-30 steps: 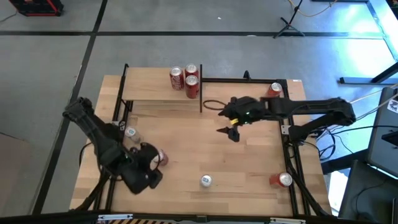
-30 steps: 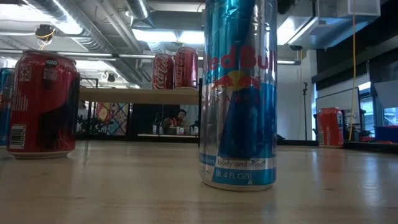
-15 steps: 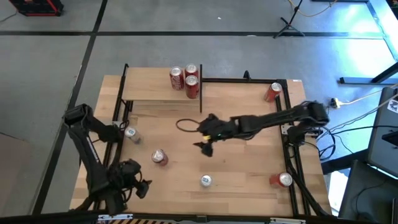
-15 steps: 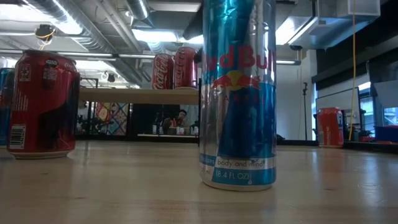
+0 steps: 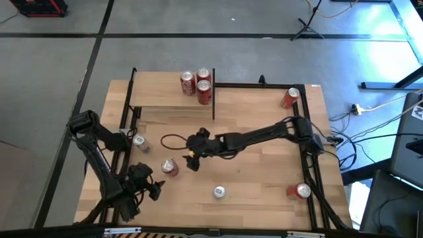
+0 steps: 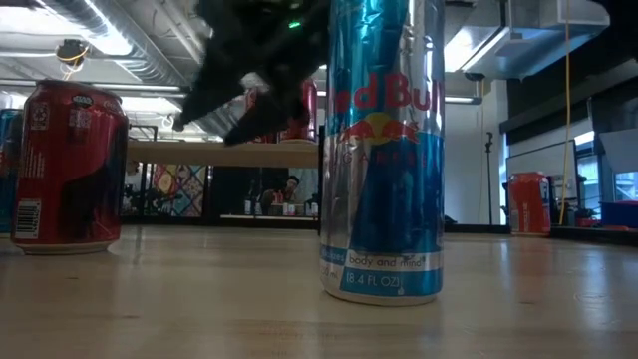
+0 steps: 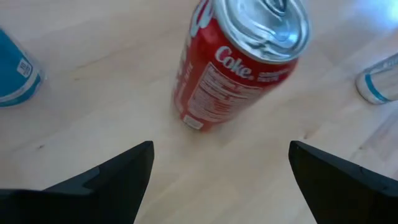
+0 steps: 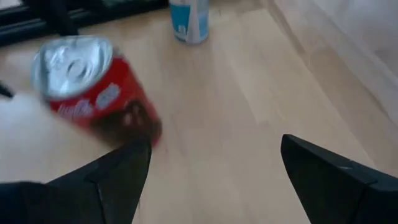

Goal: Place canned beverage on shelf
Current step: Put the red white soda can on the shelf aligned with the other red white soda can

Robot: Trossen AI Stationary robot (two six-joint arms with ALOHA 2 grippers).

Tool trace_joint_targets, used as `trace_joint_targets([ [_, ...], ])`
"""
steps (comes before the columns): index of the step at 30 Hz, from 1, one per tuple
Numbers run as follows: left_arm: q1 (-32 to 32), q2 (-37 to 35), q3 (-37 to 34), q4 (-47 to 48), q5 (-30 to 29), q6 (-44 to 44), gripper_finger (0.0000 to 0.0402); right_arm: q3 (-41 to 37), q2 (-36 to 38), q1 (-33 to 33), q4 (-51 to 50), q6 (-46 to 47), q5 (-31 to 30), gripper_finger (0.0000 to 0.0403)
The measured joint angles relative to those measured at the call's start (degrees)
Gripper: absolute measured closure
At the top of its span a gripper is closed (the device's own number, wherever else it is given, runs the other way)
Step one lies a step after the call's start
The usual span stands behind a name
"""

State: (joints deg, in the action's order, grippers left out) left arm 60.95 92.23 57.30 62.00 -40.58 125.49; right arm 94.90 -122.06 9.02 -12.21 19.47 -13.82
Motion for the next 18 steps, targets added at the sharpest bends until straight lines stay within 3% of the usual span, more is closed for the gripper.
trace_joint_targets([
  [10, -0.3, 0.0, -1.9, -0.6, -0.5, -0.1, 0.004, 7.2, -9.5, 0.0, 6.4, -0.2, -1.1, 0.0056],
  [18, -2.2, 0.0, -1.9, 3.5, 0.2, 0.0, 0.004, 7.8, -10.1, 0.8, 4.9, -0.4, 2.2, 0.0056],
])
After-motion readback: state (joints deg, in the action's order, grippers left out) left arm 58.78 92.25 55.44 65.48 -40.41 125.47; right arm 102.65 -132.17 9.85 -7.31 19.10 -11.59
